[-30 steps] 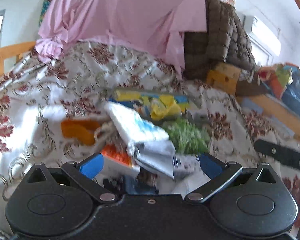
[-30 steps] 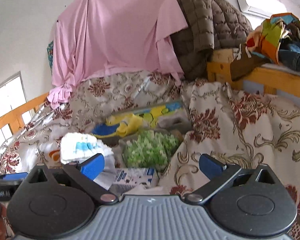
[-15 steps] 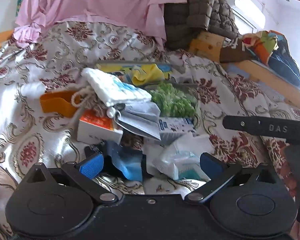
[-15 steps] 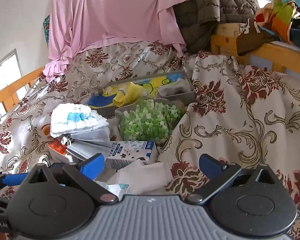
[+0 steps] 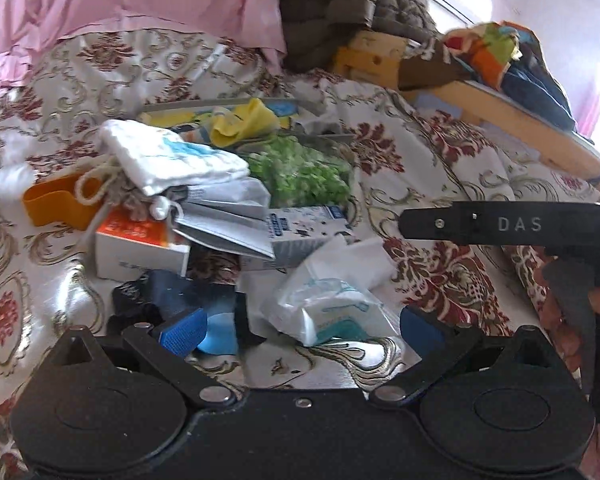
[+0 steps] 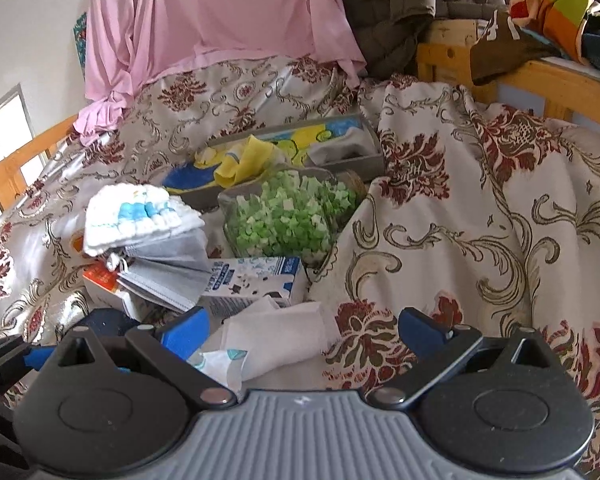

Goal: Organize soft objects
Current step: 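Grasp the white teal-printed plastic packet with the left tool while the right tool grasps a white tissue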

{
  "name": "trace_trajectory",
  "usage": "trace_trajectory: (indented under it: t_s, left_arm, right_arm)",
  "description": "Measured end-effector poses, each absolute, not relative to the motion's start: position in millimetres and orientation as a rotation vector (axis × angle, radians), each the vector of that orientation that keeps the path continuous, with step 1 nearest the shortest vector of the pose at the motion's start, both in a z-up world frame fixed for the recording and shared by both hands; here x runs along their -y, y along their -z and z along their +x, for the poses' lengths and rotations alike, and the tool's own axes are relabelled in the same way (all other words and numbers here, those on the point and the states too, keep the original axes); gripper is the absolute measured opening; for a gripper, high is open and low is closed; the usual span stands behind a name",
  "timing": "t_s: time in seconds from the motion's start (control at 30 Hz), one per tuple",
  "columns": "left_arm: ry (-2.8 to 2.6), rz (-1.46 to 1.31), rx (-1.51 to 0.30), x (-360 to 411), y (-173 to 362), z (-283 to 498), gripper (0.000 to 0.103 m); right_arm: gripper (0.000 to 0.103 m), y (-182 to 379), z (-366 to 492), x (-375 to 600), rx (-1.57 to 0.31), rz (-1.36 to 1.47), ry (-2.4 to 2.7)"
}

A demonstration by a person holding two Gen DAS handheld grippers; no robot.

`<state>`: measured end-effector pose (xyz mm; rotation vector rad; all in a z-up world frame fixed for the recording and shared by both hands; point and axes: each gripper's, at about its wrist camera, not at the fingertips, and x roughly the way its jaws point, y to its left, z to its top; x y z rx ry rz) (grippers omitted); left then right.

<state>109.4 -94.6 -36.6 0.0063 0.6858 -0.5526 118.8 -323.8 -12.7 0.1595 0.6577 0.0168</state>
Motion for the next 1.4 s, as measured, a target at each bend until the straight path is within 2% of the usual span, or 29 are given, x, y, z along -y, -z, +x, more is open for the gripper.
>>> trace_trajectory:
  t_s: [0.37, 0.67, 0.97, 1.07, 1.4]
  left_arm:
    - [0.649, 0.056, -0.747, 112, 52, 127, 0.102]
    - [0.667, 0.006, -0.772, 124, 60, 145, 0.102]
    - [0.587, 0.076, -0.742, 140, 74, 148, 0.101]
    - [0.584, 0.034, -0.755, 133, 75, 153, 0.098]
    - [0.516, -0.041, -0.796, 109, 85, 155, 0.077]
  right_arm:
    - [0.103, 37, 142, 328, -0.809, 0.175, 0.013]
    - [0.103, 49, 165, 343, -0.821, 0.241, 0.003]
    - [0.103, 56, 175, 337, -0.833, 0.271, -0.061]
    - [0.103, 59, 180, 332, -0.835, 0.27, -0.092]
    - [0.103, 67, 188, 318, -0.825, 0.206, -0.102]
